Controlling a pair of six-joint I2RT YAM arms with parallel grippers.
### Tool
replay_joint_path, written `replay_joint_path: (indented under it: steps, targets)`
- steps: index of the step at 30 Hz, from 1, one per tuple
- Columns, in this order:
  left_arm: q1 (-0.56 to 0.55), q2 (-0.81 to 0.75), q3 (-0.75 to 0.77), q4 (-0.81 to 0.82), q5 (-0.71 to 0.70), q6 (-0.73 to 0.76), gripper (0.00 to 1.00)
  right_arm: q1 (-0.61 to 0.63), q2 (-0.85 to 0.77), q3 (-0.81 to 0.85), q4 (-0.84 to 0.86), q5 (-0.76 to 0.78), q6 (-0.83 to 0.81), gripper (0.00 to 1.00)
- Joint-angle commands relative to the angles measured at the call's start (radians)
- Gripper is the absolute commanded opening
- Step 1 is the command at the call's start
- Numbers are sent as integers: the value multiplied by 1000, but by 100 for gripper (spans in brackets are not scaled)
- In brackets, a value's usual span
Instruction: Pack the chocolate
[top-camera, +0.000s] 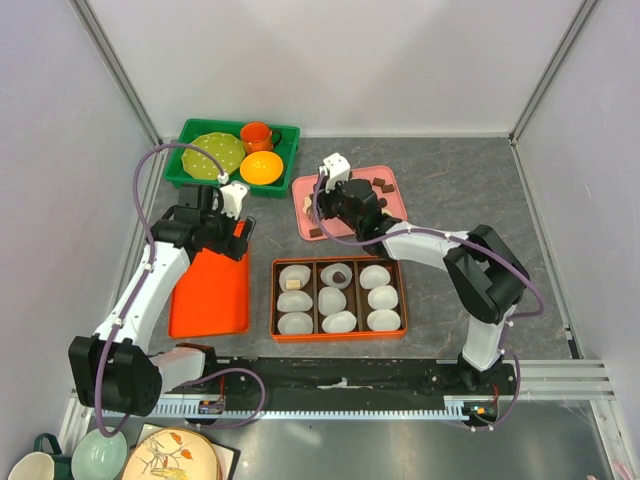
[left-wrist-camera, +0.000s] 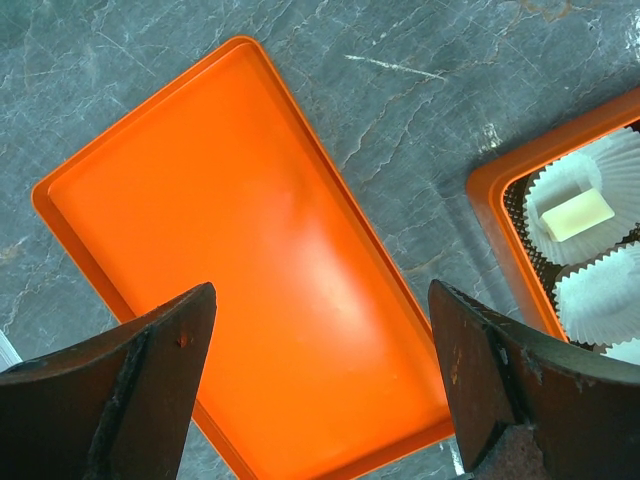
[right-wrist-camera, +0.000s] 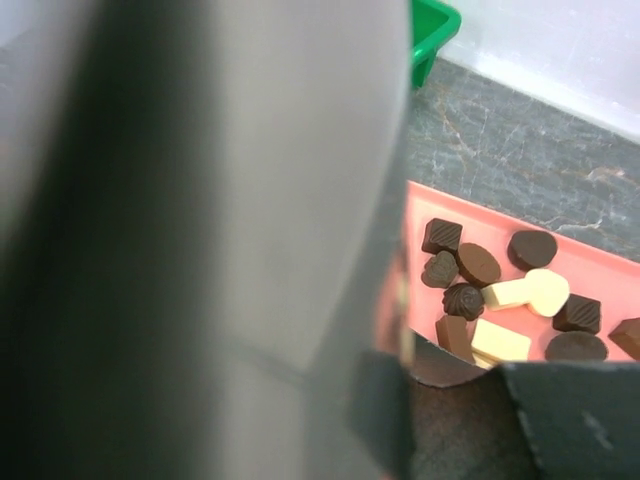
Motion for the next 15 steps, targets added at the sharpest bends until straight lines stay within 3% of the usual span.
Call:
replay_joint_path:
  steps: [1,15]
  targets:
    - [6,-35,7,-7,-1,22,94,2,-137,-11,26,-21,-20,36]
    - [7,-36,19,-23,3,26,94,5,-596,-270,-217,91,1,36]
